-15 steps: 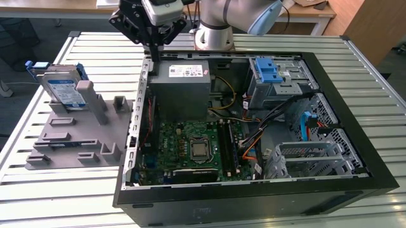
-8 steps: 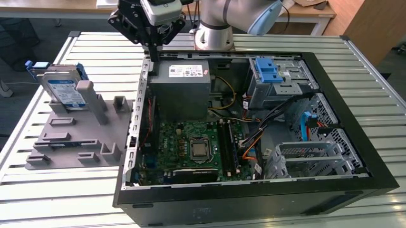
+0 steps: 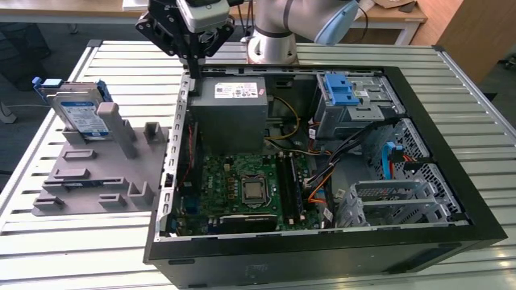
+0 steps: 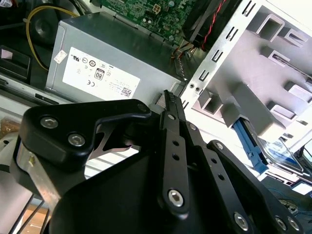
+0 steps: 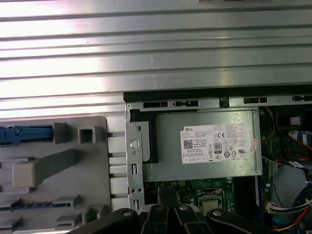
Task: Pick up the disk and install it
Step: 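Reach for the disk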
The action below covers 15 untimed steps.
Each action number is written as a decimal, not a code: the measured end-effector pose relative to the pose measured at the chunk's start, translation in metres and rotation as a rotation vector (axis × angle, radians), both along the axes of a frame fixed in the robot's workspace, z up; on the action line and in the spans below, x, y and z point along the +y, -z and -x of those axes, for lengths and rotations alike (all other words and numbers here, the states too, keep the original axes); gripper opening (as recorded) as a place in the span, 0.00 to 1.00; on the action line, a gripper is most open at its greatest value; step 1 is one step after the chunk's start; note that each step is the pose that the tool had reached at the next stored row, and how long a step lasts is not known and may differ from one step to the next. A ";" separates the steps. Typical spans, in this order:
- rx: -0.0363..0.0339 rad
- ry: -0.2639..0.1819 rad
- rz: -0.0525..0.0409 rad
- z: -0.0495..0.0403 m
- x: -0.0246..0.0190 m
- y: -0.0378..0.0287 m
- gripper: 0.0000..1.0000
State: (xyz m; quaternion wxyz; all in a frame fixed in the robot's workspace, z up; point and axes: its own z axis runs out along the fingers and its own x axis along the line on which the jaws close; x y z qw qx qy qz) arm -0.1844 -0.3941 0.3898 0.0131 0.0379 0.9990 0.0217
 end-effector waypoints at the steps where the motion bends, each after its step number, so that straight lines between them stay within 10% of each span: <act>1: 0.0000 0.000 0.0000 0.0004 0.0000 0.0001 0.11; 15: 0.0000 0.000 0.0000 0.0056 0.0000 0.0005 0.11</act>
